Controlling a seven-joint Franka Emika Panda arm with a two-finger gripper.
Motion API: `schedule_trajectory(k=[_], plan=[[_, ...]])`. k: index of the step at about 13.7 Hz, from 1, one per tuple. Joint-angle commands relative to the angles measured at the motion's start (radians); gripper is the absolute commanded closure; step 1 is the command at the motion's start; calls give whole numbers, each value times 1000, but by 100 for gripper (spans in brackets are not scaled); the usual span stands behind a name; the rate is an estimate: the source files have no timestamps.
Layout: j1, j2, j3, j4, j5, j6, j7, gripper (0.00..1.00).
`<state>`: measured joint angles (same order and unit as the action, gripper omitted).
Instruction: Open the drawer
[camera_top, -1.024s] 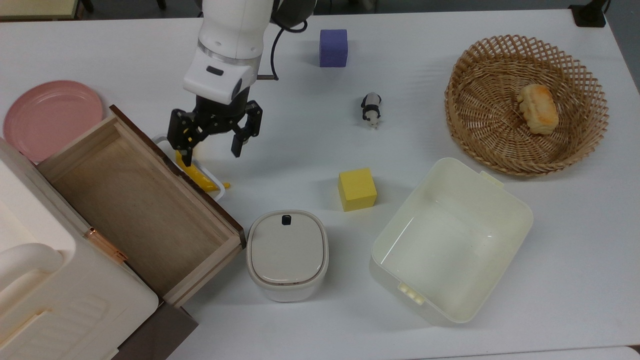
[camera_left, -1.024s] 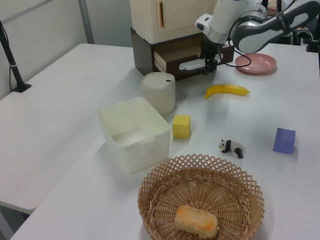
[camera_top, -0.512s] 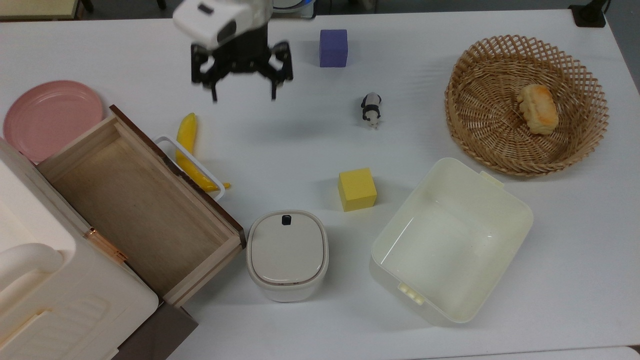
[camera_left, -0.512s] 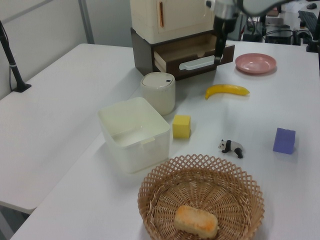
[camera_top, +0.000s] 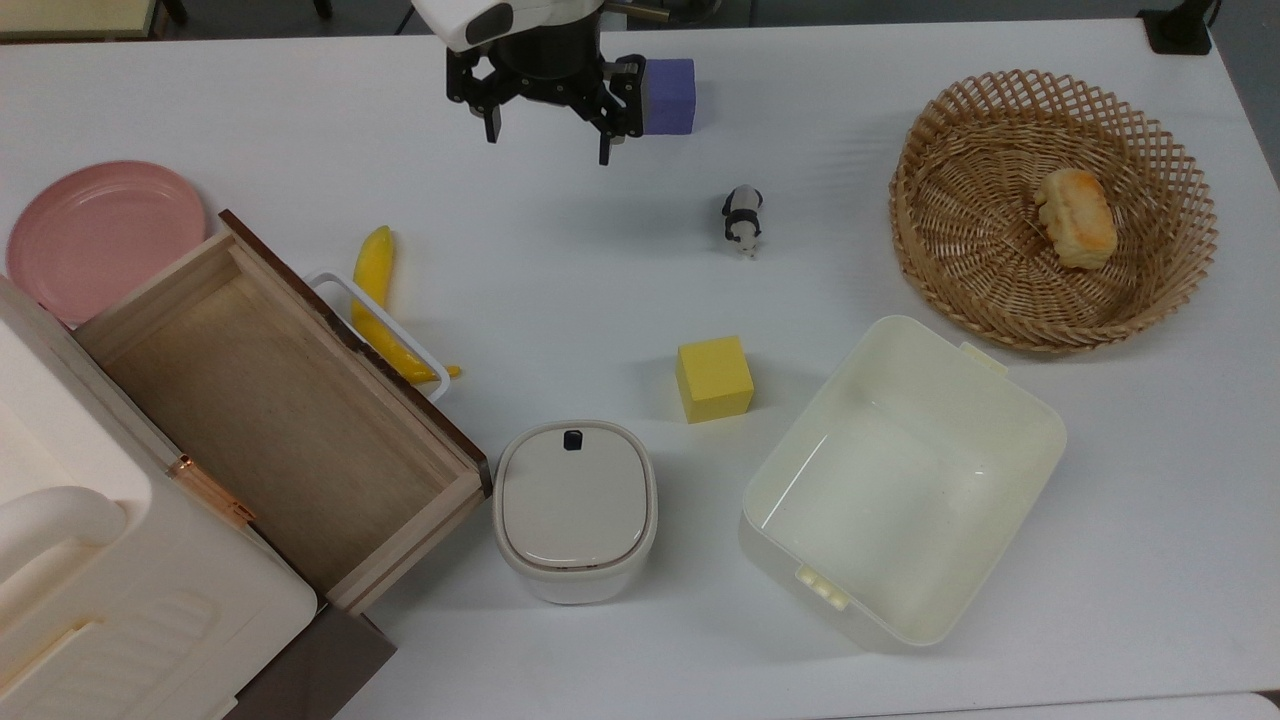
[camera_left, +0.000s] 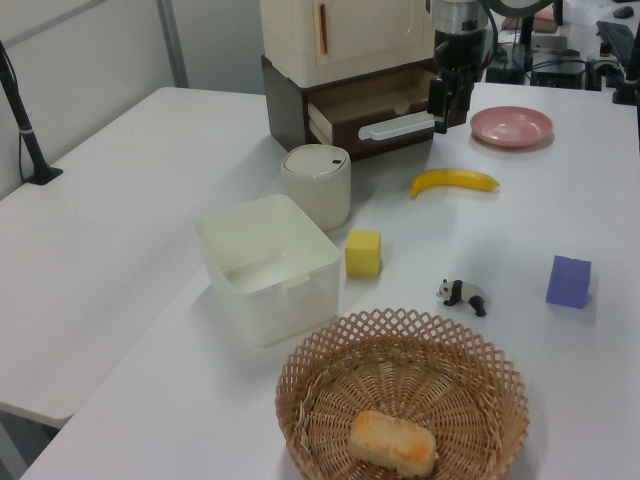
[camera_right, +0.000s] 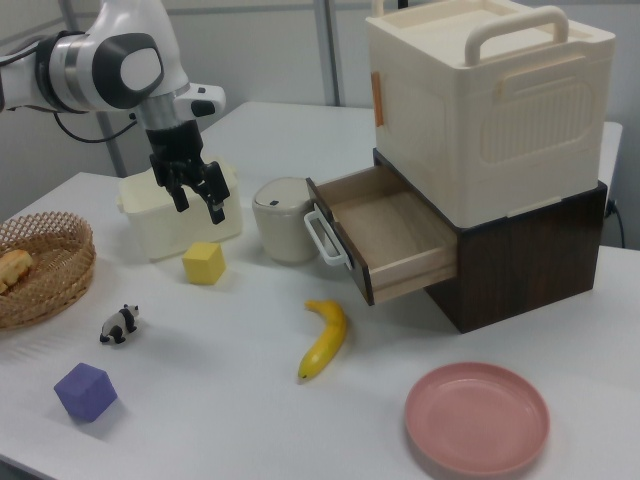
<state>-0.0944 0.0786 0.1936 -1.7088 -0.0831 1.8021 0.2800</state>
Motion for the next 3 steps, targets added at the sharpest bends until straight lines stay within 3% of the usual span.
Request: schedule_trajectory(k=[1,3], plan=[[-18,35,9,63,-10,-40,11,0],[-18,38,9,64,-18,-40,11,0]])
